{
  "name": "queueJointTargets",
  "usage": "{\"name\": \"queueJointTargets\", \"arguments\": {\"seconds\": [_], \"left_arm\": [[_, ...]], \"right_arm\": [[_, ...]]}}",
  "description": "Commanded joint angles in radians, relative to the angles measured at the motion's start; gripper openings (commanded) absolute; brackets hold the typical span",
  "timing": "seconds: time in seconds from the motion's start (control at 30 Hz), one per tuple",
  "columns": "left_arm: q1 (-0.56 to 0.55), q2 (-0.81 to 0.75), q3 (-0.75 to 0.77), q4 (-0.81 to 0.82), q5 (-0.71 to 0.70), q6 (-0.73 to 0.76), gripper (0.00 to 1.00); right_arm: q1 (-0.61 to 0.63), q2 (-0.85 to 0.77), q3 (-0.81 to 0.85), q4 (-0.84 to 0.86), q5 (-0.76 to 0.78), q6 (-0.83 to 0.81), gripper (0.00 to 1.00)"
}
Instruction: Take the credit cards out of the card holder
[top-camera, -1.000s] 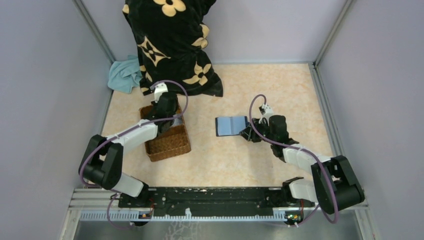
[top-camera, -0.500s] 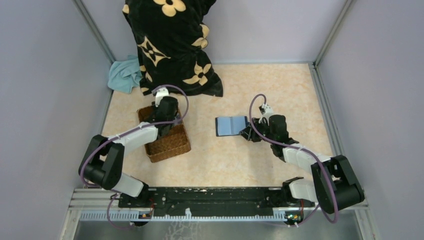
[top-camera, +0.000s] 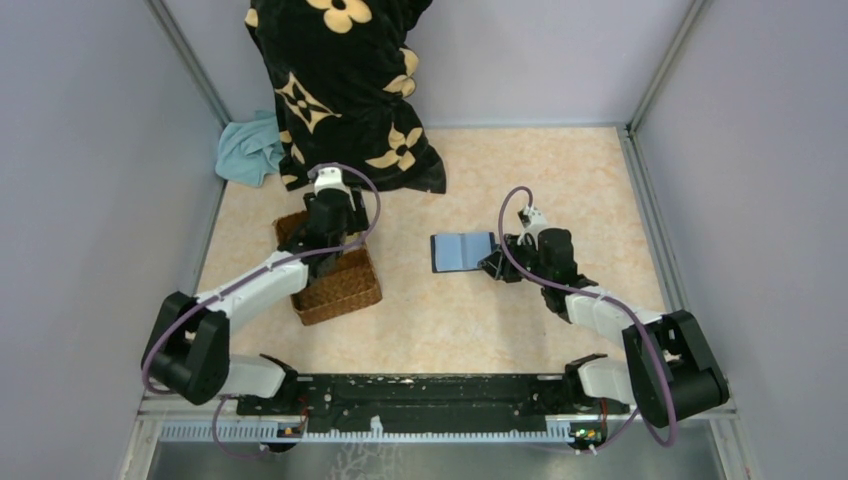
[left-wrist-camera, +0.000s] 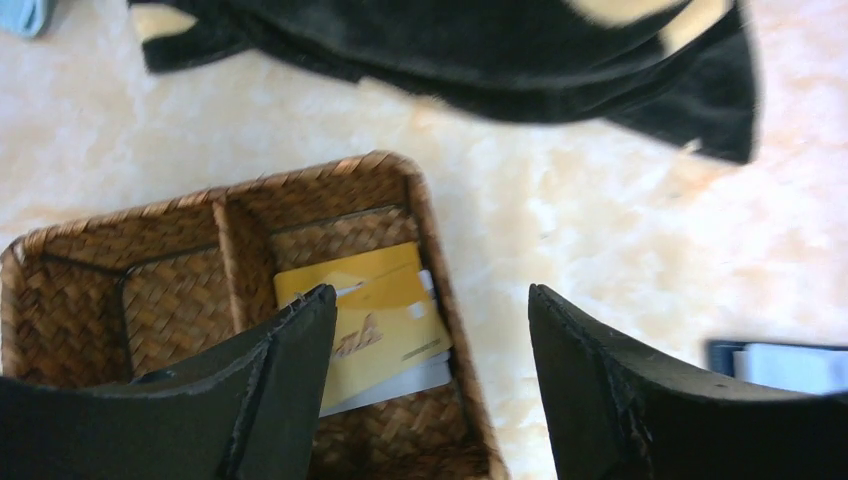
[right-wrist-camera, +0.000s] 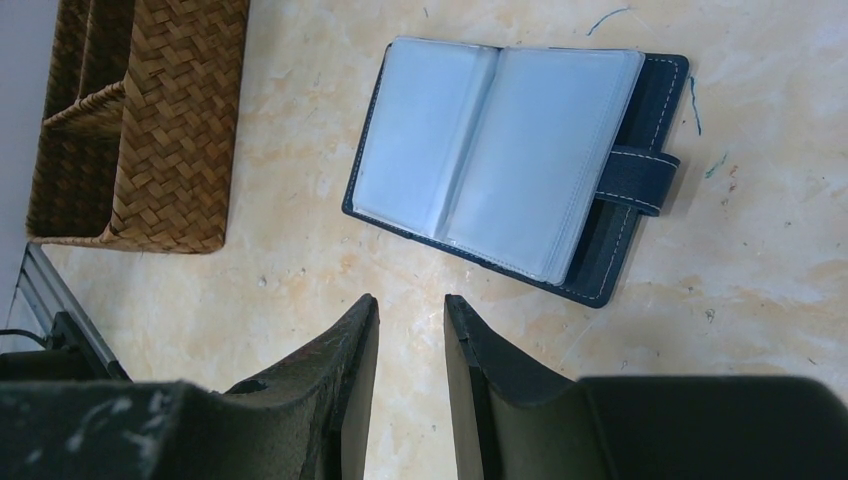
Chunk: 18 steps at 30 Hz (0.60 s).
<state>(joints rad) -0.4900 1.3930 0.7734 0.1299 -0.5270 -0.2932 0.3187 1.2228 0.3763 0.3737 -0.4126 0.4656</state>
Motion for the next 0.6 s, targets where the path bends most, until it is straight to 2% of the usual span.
{"name": "queueJointTargets", "arguments": {"seconds": [0.0, 0.1, 0.17, 0.2, 0.27, 0.33, 0.37, 0.5, 0.53, 0.57], "left_arm": [[-0.015, -0.09, 0.026, 0.079, 0.108, 0.007, 0.76], [-0.02, -0.106, 0.008, 0.124, 0.177, 0.006, 0.74], [-0.025, -0.096, -0.003, 0.154, 0.251, 0.003, 0.67], [-0.031, -0.088, -0.007, 0.164, 0.282, -0.004, 0.62], [-0.066, -0.067, -0.014, 0.187, 0.313, -0.011, 0.4], [-0.123, -0.043, -0.011, 0.191, 0.257, -0.02, 0.11], [-0.148, -0.03, -0.009, 0.193, 0.234, -0.017, 0.01], [-0.186, 0.016, 0.017, 0.184, 0.266, -0.061, 0.02], [-0.185, 0.026, 0.019, 0.183, 0.283, -0.085, 0.13], [-0.185, 0.037, 0.021, 0.183, 0.304, -0.105, 0.29]], "right_arm": [[0.006, 0.007, 0.052, 0.039, 0.0, -0.012, 0.31], [0.006, 0.014, 0.058, 0.043, 0.0, -0.012, 0.31], [0.006, 0.025, 0.062, 0.046, 0.001, -0.011, 0.31], [0.006, 0.03, 0.065, 0.047, 0.0, -0.009, 0.25], [0.006, 0.039, 0.071, 0.047, 0.0, -0.005, 0.0], [0.006, 0.047, 0.079, 0.047, -0.008, -0.005, 0.0], [0.008, 0.052, 0.085, 0.045, -0.016, -0.007, 0.0], [0.016, 0.068, 0.094, 0.051, -0.013, -0.004, 0.0], [0.017, 0.072, 0.092, 0.06, -0.01, 0.0, 0.0], [0.016, 0.075, 0.09, 0.063, -0.007, 0.005, 0.16]]}}
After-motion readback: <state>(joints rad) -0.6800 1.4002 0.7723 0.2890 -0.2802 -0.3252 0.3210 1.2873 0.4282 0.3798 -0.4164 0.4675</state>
